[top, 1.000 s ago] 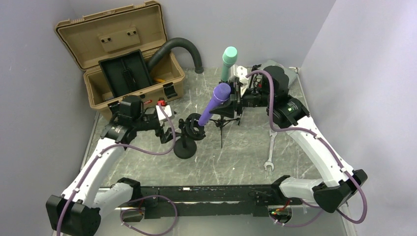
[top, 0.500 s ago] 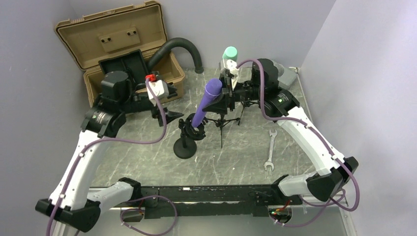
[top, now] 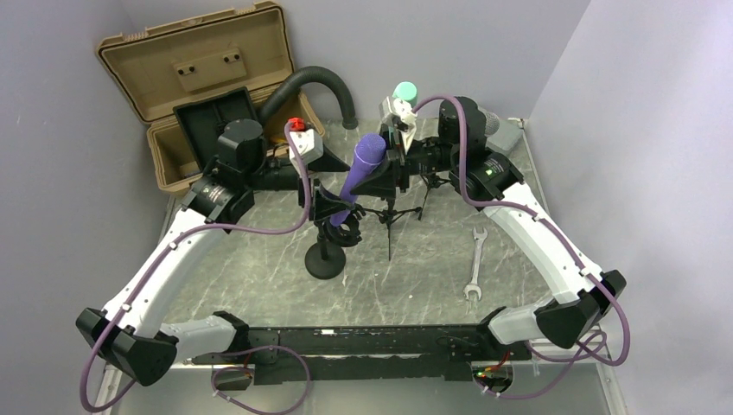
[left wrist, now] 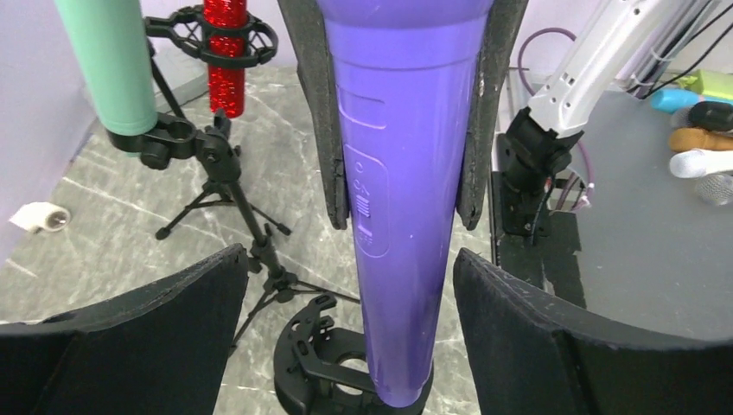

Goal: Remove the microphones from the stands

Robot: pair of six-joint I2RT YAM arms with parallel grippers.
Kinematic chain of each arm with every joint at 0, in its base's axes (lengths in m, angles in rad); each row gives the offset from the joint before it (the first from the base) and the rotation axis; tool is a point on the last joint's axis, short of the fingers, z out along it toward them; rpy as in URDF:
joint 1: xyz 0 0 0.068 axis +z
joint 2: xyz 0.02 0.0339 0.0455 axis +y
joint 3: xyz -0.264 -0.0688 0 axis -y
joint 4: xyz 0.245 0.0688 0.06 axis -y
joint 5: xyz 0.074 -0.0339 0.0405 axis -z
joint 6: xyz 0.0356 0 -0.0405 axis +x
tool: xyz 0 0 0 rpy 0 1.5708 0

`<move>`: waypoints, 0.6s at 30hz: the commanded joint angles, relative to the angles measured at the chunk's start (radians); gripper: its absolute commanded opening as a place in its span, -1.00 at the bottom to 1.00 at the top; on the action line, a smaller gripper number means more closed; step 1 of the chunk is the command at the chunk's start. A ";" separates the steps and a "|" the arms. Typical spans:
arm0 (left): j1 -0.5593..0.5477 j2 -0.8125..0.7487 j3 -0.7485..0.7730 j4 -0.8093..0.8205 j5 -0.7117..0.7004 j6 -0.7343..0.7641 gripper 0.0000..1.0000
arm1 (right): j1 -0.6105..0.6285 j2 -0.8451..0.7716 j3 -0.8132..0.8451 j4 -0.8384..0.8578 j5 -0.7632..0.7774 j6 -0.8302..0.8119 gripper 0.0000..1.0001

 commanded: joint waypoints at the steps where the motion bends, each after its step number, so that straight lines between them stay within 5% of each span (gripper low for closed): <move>1: -0.015 0.015 -0.037 0.113 0.081 -0.101 0.72 | 0.005 -0.005 0.036 0.061 -0.026 0.014 -0.97; 6: -0.026 0.033 -0.074 0.180 0.111 -0.164 0.26 | 0.005 -0.012 0.025 0.076 -0.023 0.022 -0.97; 12: -0.028 0.020 -0.108 0.245 0.121 -0.250 -0.80 | 0.006 -0.023 -0.005 0.094 -0.013 0.024 -0.93; 13: -0.028 0.011 -0.115 0.243 0.114 -0.251 -0.99 | 0.005 -0.025 -0.011 0.098 -0.006 0.027 -0.85; 16: -0.020 -0.037 -0.141 0.230 0.086 -0.243 -1.00 | 0.005 -0.033 -0.016 0.091 0.023 0.030 -0.32; 18: -0.005 -0.061 -0.145 0.208 0.075 -0.243 -1.00 | 0.004 -0.038 -0.013 0.078 0.056 0.024 0.29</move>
